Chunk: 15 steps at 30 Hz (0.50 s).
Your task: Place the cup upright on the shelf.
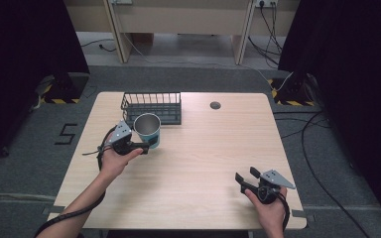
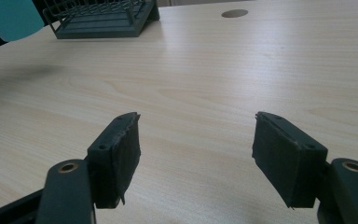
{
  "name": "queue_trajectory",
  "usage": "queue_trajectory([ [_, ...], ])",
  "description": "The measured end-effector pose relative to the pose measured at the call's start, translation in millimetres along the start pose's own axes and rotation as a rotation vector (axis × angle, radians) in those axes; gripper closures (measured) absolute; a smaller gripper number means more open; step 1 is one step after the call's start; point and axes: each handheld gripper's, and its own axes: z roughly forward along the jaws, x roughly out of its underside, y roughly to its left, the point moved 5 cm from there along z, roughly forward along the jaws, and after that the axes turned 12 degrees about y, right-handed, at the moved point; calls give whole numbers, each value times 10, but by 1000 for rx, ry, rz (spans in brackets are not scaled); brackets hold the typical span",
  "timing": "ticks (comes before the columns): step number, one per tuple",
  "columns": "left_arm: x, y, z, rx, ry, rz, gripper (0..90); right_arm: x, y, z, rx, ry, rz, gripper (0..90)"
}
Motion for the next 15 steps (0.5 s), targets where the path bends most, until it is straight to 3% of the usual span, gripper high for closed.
queue_trajectory([
  [15,-131,137,28,-33,-13,-6,166,1,2,-1,-2,0,3,325],
])
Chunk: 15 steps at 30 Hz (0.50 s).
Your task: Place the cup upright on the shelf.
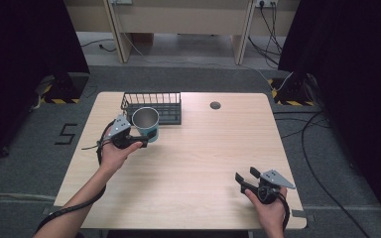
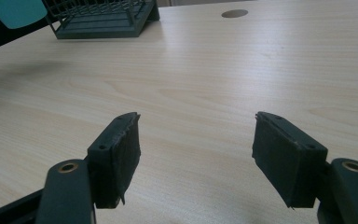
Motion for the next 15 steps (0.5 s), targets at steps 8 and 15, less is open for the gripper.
queue_trajectory([
  [8,-79,76,45,-20,-7,-11,166,0,-2,0,1,0,-2,325],
  [15,-154,153,96,-39,-6,-9,165,0,-3,0,1,0,-2,325],
])
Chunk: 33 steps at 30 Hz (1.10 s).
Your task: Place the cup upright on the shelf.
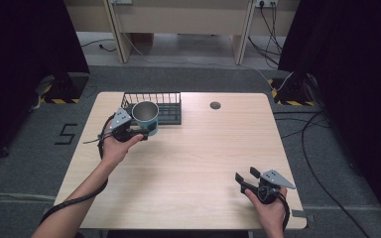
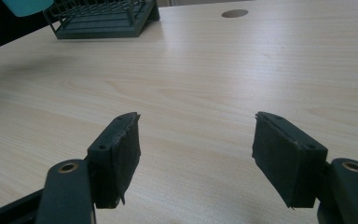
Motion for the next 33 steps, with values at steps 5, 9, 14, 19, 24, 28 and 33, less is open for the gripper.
queue_trajectory([
  [5,-69,77,52,-14,-3,-11,165,1,2,1,-3,2,5,324],
  [9,-146,178,113,-41,-2,-19,165,0,-1,0,-2,1,0,325],
  [14,-233,274,199,-60,-10,-30,166,1,2,0,-6,2,5,325],
  [19,-329,359,286,-79,-10,-35,165,1,0,2,-9,3,6,325],
  [24,-400,439,360,-101,-16,-45,165,2,-1,-2,-11,1,7,325],
  [28,-449,503,417,-112,-18,-57,165,2,-4,-3,-12,0,9,325],
  [33,-517,587,500,-136,-18,-61,165,2,-3,-2,-13,2,6,325],
])
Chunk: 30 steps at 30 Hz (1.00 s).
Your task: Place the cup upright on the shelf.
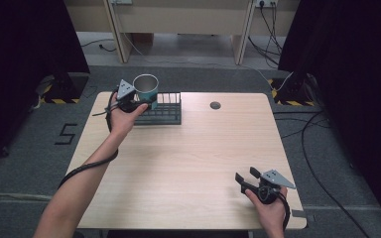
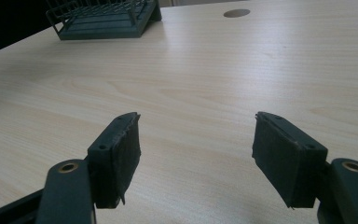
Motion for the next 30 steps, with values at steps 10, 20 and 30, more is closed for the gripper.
queue_trajectory([
  [10,-8,116,202,-40,18,-38,165,0,1,-2,-3,0,1,325],
  [20,75,132,355,-66,38,-49,164,0,0,-3,-5,-2,3,325],
  [30,151,134,441,-85,58,-57,164,-12,9,0,-3,-19,-20,323],
])
